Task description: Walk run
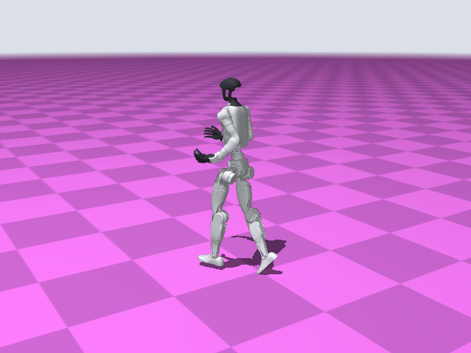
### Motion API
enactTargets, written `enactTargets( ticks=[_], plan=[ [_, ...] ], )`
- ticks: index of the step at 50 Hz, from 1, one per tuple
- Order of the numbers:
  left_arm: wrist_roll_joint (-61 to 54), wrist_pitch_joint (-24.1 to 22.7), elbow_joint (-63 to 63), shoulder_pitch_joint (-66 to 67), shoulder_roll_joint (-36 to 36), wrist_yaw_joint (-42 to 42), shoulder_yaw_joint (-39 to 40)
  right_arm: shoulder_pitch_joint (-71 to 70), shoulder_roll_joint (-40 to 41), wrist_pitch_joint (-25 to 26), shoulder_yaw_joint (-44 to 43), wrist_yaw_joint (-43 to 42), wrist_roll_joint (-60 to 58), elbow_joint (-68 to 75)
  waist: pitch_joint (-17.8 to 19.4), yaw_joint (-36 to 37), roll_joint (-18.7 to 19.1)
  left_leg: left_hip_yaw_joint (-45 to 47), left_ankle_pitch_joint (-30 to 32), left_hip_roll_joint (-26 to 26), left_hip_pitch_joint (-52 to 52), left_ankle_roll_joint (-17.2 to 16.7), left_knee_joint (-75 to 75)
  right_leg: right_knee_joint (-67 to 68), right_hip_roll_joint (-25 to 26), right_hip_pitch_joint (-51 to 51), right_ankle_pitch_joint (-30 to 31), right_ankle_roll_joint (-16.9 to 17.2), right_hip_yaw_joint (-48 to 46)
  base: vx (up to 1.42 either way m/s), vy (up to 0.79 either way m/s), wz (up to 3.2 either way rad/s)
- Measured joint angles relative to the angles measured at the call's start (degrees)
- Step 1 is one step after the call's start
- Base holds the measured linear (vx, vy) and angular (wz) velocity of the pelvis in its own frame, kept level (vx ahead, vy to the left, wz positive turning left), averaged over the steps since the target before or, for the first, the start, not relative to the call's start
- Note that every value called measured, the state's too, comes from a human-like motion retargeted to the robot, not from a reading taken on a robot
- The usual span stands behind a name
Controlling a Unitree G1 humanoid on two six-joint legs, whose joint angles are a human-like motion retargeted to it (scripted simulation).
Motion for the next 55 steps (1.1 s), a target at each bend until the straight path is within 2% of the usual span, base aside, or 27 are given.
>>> enactTargets(
  ticks=[2,3,5,7,9,12,15,21,22,23,25,27,28,30,32,35,36,39,41,44,45,46,47,48,50,52,55],
  plan=[
    [0.6,0.1,-0.2,-2.1,1.0,0.5,-1.4,3.5,0.9,-0.2,-1.5,-0.2,-0.9,2.0,-0.1,-0.1,0.1,1.5,3.9,-0.3,0.5,5.8,3.9,7.3,0.5,0.0,6.6,1.1,-3.3,1.23,-0.19,-0.03],
    [0.6,0.2,-0.1,-2.8,1.4,0.6,-2.4,6.1,1.6,-0.5,-2.4,0.1,-1.2,3.4,-0.4,-1.3,-1.4,2.7,-1.0,-2.4,1.8,7.9,7.6,17.1,-1.0,-2.2,7.5,3.1,-4.9,1.41,-0.16,0.61],
    [-0.8,0.8,1.1,-6.4,1.7,0.5,-2.9,10.7,3.3,-1.2,-4.2,1.3,-1.8,7.4,0.1,-5.5,-5.1,1.0,-7.4,-7.2,2.8,7.6,15.2,38.7,-7.2,-8.6,7.8,6.1,-10.4,1.50,-0.21,0.55],
    [-3.9,2.8,2.8,-10.9,2.8,0.7,-2.2,14.8,5.1,-1.4,-4.3,2.1,-2.0,11.9,0.0,-5.1,-3.5,3.5,-10.1,-3.4,5.2,7.3,16.3,45.0,-10.8,-12.5,7.4,5.6,-14.9,1.00,-0.28,-1.06],
    [-6.1,3.3,3.7,-14.3,3.3,1.6,-3.9,19.5,5.4,-1.7,-3.8,2.7,-1.3,14.1,-0.4,-4.7,1.5,2.8,-10.2,3.0,8.7,6.7,12.9,41.3,-5.1,-17.6,4.1,3.7,-15.9,0.86,-0.33,-0.97],
    [-9.6,2.2,4.2,-18.0,3.4,3.6,-6.2,25.8,3.7,-2.0,-3.9,5.0,-0.5,15.6,0.0,-8.7,4.8,2.2,-9.2,4.6,12.7,7.0,9.9,38.2,-0.5,-26.8,-4.9,8.1,-12.7,1.09,-0.43,0.02],
    [-12.0,1.3,3.1,-19.0,3.7,4.2,-7.7,30.4,1.0,-2.3,-4.3,6.8,-0.9,15.4,-0.4,-14.4,7.3,2.2,-3.5,4.6,17.7,5.8,5.1,28.7,-3.9,-33.8,-12.9,11.4,-15.2,1.07,-0.33,0.22],
    [-14.4,2.0,0.7,-18.1,5.8,1.2,-5.8,30.6,1.7,-1.7,-6.6,3.9,-4.5,13.5,-2.4,-23.9,7.3,5.6,10.4,1.2,27.6,0.4,2.0,2.6,-9.8,-38.7,-23.6,12.6,-20.0,0.93,-0.33,-0.29],
    [-14.5,2.1,0.7,-17.7,6.2,0.7,-5.5,29.5,2.9,-1.4,-6.9,2.6,-4.8,13.0,-2.7,-24.5,7.5,6.4,13.4,1.3,28.8,-1.6,3.1,0.8,-10.2,-38.5,-23.0,10.8,-21.9,1.15,-0.44,-0.78],
    [-14.6,2.2,0.8,-17.3,6.7,0.3,-5.5,28.0,4.5,-1.0,-7.1,0.9,-5.1,12.6,-2.9,-25.2,7.7,6.6,17.0,1.8,29.8,-4.1,5.1,0.6,-10.3,-38.2,-19.7,4.9,-24.2,1.36,-0.42,-0.56],
    [-14.7,2.4,0.9,-16.2,7.3,-0.3,-5.5,24.7,7.1,-0.5,-7.9,-2.2,-5.4,11.4,-4.0,-26.3,7.5,8.6,25.5,0.9,31.0,-8.3,11.3,3.4,-14.2,-35.4,-21.0,0.0,-30.0,1.42,-0.24,-0.81],
    [-13.3,2.9,1.8,-13.9,7.3,-2.7,-3.4,20.7,9.4,-0.8,-6.9,-5.3,-5.2,11.3,-3.5,-23.0,7.9,13.1,25.9,3.7,24.3,-8.7,34.9,13.3,-6.9,-37.2,-29.0,0.0,-13.2,1.27,-0.29,-2.28],
    [-12.0,3.6,2.6,-12.9,6.7,-4.6,-2.3,17.4,10.5,-1.1,-7.8,-6.6,-4.6,12.0,-3.0,-21.0,7.9,11.0,25.9,4.8,20.7,-8.7,44.3,16.1,-6.7,-36.7,-30.4,0.0,-13.7,1.24,-0.43,-2.17],
    [-10.2,4.3,4.5,-10.9,3.4,-4.8,-1.5,10.8,10.4,-2.0,-8.9,-7.0,-3.3,13.1,-5.1,-18.2,4.0,4.4,25.9,-4.0,15.0,-8.7,47.0,14.0,-8.4,-33.7,-30.5,0.0,-8.0,1.04,-0.41,-2.09],
    [-9.8,2.5,5.6,-7.8,0.1,-2.4,-0.2,5.2,9.2,-2.5,-5.1,-7.4,-1.6,13.4,-6.2,-16.5,1.1,3.9,19.8,-5.9,10.8,-5.2,46.5,11.8,-7.6,-30.0,-30.6,0.0,-1.3,1.14,-0.31,-2.42],
    [-10.0,1.0,5.5,-2.7,-3.5,-2.4,1.9,-1.5,6.4,-3.4,-1.5,-8.7,-0.5,10.9,-4.7,-15.6,1.4,9.6,6.7,1.9,3.6,6.5,43.4,5.9,-5.8,-23.8,-26.4,0.0,3.0,1.12,-0.12,-1.99],
    [-9.4,1.0,5.3,-1.3,-4.0,-2.8,3.0,-3.1,5.5,-3.3,-0.7,-8.9,-0.9,9.6,-4.3,-13.8,0.9,12.2,4.4,3.7,2.0,7.6,39.4,4.5,-5.8,-22.0,-24.0,0.0,3.6,0.92,-0.03,-2.59],
    [-6.8,0.6,5.2,2.4,-4.1,-3.5,5.1,-6.1,2.7,-2.7,0.9,-9.4,-2.7,5.8,-3.4,-8.4,0.8,16.5,2.1,6.2,0.1,6.9,22.7,1.4,-3.9,-16.6,-16.7,0.0,5.9,1.16,-0.12,-2.63],
    [-5.0,0.1,5.1,4.1,-3.3,-3.1,5.0,-6.5,1.0,-2.2,0.9,-9.3,-3.9,3.9,-2.6,-4.9,1.6,12.6,-0.4,4.6,0.5,6.1,11.4,0.1,-2.1,-12.2,-12.2,0.0,7.8,1.19,-0.09,-2.11],
    [-3.4,-0.5,4.5,4.3,-1.4,-2.1,3.0,-5.1,-0.6,-1.4,-0.2,-8.9,-4.6,2.5,-1.0,-2.7,2.0,5.2,-3.7,3.0,1.2,0.0,3.0,1.1,-2.4,-5.9,-6.0,0.0,6.0,1.30,-0.01,-0.99],
    [-3.2,-0.6,4.2,3.9,-0.6,-1.8,2.3,-4.2,-0.9,-1.2,-0.5,-8.6,-4.5,2.3,-0.5,-2.9,2.4,4.5,-2.7,2.9,1.5,-0.1,2.0,2.5,-1.6,-4.2,-3.7,0.0,5.6,1.21,-0.06,-0.17],
    [-3.3,-0.3,3.9,3.0,0.1,-1.9,1.4,-2.9,-1.0,-1.2,-0.8,-8.3,-4.0,2.3,-0.7,-3.3,2.6,5.3,-3.1,2.7,1.7,3.6,3.2,4.8,-1.1,-3.7,-0.1,0.0,3.7,1.27,-0.12,0.00],
    [-3.5,0.1,3.6,2.2,0.8,-2.0,0.5,-1.2,-1.1,-1.4,-1.2,-7.9,-3.6,2.6,-1.1,-3.7,2.8,6.0,-4.7,3.0,2.0,6.1,5.5,8.4,-0.2,-3.9,3.3,0.3,2.0,1.43,-0.17,0.08],
    [-3.9,0.5,3.5,1.5,1.5,-2.3,-0.5,1.0,-0.8,-1.6,-1.8,-7.1,-3.3,3.2,-1.8,-4.0,2.9,6.5,-9.0,4.2,2.4,6.2,9.6,14.5,1.1,-5.5,6.7,1.0,0.7,1.45,-0.09,0.22],
    [-5.5,1.6,4.3,-1.9,1.7,-3.1,-2.0,5.2,0.0,-2.1,-3.1,-5.1,-3.8,5.8,-1.9,-6.9,0.5,2.1,-14.8,-1.8,3.8,6.7,15.8,35.1,-4.8,-12.0,7.8,3.9,-6.0,1.29,0.01,0.28],
    [-7.4,3.6,5.8,-7.0,2.8,-3.4,-1.6,9.9,1.6,-2.1,-3.8,-3.4,-4.0,9.6,-1.7,-6.5,1.0,7.0,-16.5,0.6,6.9,6.8,16.0,43.0,-9.2,-16.0,7.3,4.5,-11.0,0.97,-0.06,-0.73],
    [-8.6,3.2,8.1,-13.8,4.3,-1.9,-4.1,18.9,2.1,-3.0,-2.3,-1.5,-1.0,13.9,-2.1,-4.5,5.3,6.8,-15.7,5.7,11.3,6.3,11.7,39.0,-3.3,-23.2,0.6,3.9,-13.0,0.99,-0.22,-0.53]
  ],
)
